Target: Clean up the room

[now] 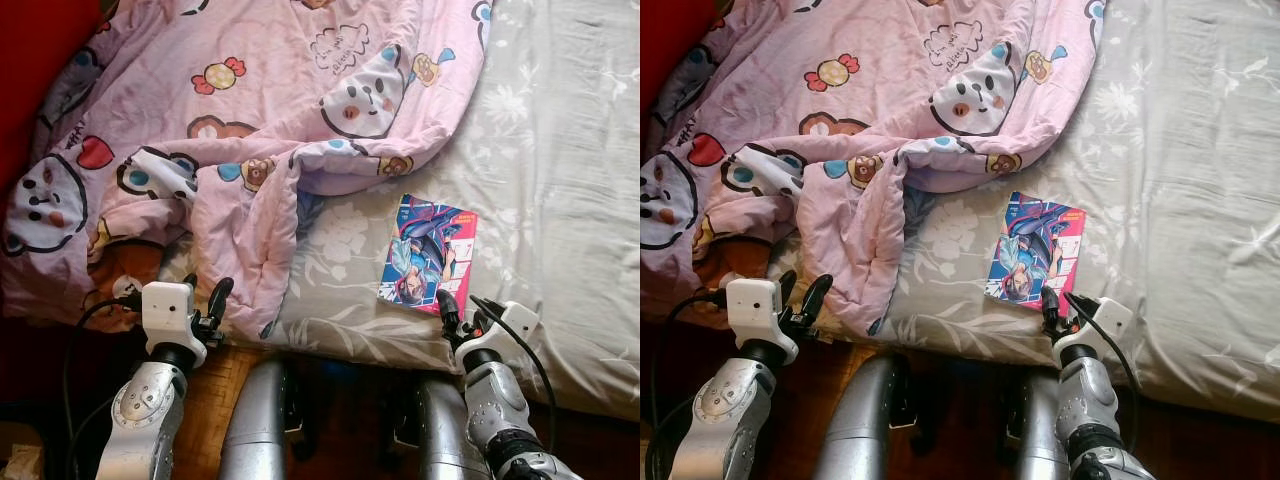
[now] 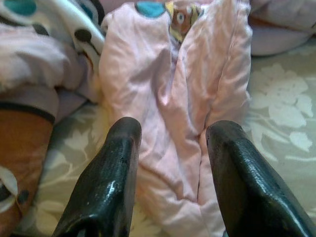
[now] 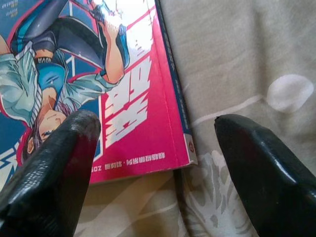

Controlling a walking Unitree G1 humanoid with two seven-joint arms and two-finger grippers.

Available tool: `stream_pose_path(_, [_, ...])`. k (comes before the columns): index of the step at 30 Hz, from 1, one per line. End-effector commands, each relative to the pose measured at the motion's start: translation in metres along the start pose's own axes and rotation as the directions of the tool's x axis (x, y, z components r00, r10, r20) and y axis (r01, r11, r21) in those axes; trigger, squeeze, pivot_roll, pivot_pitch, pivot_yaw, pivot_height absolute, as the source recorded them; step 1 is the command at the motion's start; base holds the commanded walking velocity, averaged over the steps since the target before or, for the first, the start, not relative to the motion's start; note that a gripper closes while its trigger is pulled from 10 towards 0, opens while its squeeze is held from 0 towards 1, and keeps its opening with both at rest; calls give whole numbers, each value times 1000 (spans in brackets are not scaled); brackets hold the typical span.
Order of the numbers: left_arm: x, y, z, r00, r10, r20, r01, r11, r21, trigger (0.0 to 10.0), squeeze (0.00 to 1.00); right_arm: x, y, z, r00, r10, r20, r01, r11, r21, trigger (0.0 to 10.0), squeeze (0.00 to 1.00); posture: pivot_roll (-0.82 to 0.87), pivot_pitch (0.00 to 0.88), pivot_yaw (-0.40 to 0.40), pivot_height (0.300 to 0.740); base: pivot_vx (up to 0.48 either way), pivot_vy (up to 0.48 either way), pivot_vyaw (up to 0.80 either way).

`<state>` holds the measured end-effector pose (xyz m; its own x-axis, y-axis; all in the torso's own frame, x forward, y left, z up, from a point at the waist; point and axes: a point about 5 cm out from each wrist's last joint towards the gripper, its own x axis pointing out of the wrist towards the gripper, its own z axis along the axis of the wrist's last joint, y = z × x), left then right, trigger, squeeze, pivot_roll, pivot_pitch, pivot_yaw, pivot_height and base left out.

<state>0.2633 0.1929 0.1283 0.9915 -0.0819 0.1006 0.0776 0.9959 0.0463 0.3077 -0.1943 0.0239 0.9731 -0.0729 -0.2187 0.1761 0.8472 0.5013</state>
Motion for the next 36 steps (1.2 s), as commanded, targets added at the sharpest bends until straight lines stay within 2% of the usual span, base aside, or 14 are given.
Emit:
stream_pose_path(1, [-8, 5, -6, 999, 19, -42, -19, 1000, 0, 10000, 0, -11, -12, -18, 997, -43, -67, 45, 998, 31, 10000, 0, 205, 525, 67, 637, 0, 0, 0])
stream_pose_path(17, [-11, 5, -2, 999, 26, -38, -25, 1000, 4, 10000, 0, -10, -4, -23, 994, 38, -105, -30, 996, 83, 10000, 0, 210, 540, 67, 637, 0, 0, 0])
stream_pose_path(21, [-13, 5, 0, 999, 26, -38, -25, 1000, 6, 10000, 0, -14, -8, -30, 991, 13, -133, 1, 994, 106, 10000, 0, 219, 550, 70, 637, 0, 0, 0])
stream_pose_path(28, [-14, 4, 6, 999, 22, -30, -21, 1000, 17, 10000, 0, -18, -8, -38, 988, 43, -147, -7, 972, 234, 10000, 0, 237, 572, 79, 637, 0, 0, 0])
stream_pose_path(36, [-16, 8, 10, 999, 41, -26, -40, 998, 37, 10000, 0, -18, -7, -37, 994, 52, -100, -13, 935, 354, 10000, 0, 263, 594, 88, 637, 0, 0, 0])
